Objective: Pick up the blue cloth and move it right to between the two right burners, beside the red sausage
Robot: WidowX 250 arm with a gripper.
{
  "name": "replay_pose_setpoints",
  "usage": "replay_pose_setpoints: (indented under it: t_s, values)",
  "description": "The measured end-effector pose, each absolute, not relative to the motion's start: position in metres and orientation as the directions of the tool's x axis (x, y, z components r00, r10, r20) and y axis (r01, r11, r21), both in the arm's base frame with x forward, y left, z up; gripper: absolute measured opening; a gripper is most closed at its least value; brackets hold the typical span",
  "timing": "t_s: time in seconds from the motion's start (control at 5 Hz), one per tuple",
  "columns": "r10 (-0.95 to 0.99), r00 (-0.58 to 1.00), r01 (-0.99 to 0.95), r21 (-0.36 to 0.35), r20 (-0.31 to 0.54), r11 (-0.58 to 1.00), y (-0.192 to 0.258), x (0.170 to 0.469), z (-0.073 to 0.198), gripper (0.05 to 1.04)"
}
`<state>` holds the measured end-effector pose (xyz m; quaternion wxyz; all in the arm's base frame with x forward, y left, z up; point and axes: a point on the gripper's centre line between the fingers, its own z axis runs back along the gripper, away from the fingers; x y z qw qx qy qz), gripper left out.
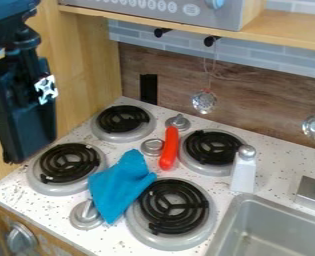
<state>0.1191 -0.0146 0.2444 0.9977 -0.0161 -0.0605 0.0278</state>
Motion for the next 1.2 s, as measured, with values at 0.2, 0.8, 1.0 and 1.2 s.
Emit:
replay_pose_setpoints:
  t_s: [0.2,0.8,1.0,1.2]
  values:
    - [0.059,0.992,-0.055,-0.034,0.114,0.998,-0.014,0.119,0.242,1.002]
    - [0.012,0.989,-0.024,0.078,0.145,0.997,0.038,0.233,0.152,1.002]
    - [-0.029,0.985,0.017,0.069,0.168,0.997,0.064,0.249,0.134,1.002]
    - [-0.027,0.971,0.021,0.025,0.237,0.999,0.085,0.265,0.118,1.002]
